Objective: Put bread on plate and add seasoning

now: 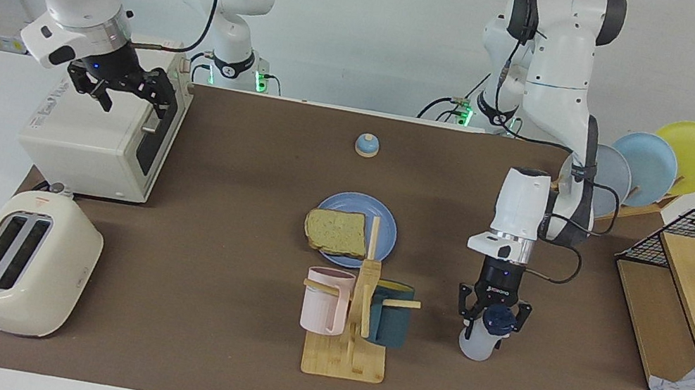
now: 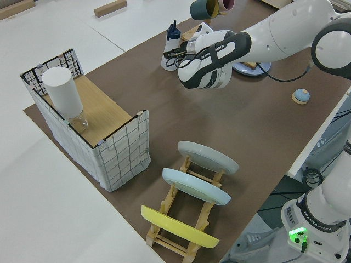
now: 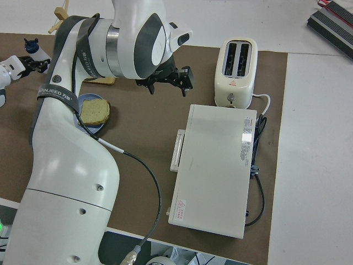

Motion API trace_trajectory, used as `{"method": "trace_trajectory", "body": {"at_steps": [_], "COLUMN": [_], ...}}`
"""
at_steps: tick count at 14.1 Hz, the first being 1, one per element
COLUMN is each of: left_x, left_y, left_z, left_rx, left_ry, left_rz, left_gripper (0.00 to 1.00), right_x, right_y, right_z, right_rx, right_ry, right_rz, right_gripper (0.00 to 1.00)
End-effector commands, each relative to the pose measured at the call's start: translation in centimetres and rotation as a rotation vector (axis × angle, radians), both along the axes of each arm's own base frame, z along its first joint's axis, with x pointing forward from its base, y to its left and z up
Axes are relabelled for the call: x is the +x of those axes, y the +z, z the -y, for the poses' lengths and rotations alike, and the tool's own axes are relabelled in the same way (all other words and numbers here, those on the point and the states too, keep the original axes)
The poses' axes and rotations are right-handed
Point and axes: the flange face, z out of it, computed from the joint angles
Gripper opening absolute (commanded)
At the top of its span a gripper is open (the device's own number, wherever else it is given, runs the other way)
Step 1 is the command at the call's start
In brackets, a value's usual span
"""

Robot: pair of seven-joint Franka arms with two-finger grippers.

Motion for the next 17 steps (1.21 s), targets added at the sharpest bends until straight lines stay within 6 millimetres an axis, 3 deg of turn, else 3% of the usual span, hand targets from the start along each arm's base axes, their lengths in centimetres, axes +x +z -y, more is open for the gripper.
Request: {"method": "trace_trajectory", "body": {"at_steps": [1, 6, 7, 11, 13, 17], "left_x": [-0.7, -1.5, -1.7, -4.7, -6.8, -11.0], "left_y": [-0.6, -1.2, -0.4, 2.1, 2.0, 2.5], "left_z": [-0.7, -1.1, -1.3, -2.3, -2.0, 0.7], "left_rx": [0.015, 0.015, 0.006, -0.029, -0.037, -0.036], "left_ry": [-0.008, -0.003, 0.002, 0.018, 0.011, -0.030], "left_rz": [-0.008, -0.028, -0.022, -0.032, -0.061, -0.142], "left_gripper": [1.00, 1.00, 1.00, 1.00, 1.00, 1.00], "right_x": [-0.3, -0.3, -0.3, -0.3, -0.3, -0.3], "right_y": [0.3, 0.3, 0.3, 0.3, 0.3, 0.3], "right_z": [0.0, 0.1, 0.0, 0.0, 0.0, 0.0], "right_rx": [0.014, 0.014, 0.014, 0.015, 0.014, 0.014], "right_ry": [-0.019, -0.021, -0.019, -0.019, -0.019, -0.019], "right_rz": [0.011, 0.011, 0.011, 0.011, 0.011, 0.011], "right_gripper": [1.00, 1.00, 1.00, 1.00, 1.00, 1.00]}}
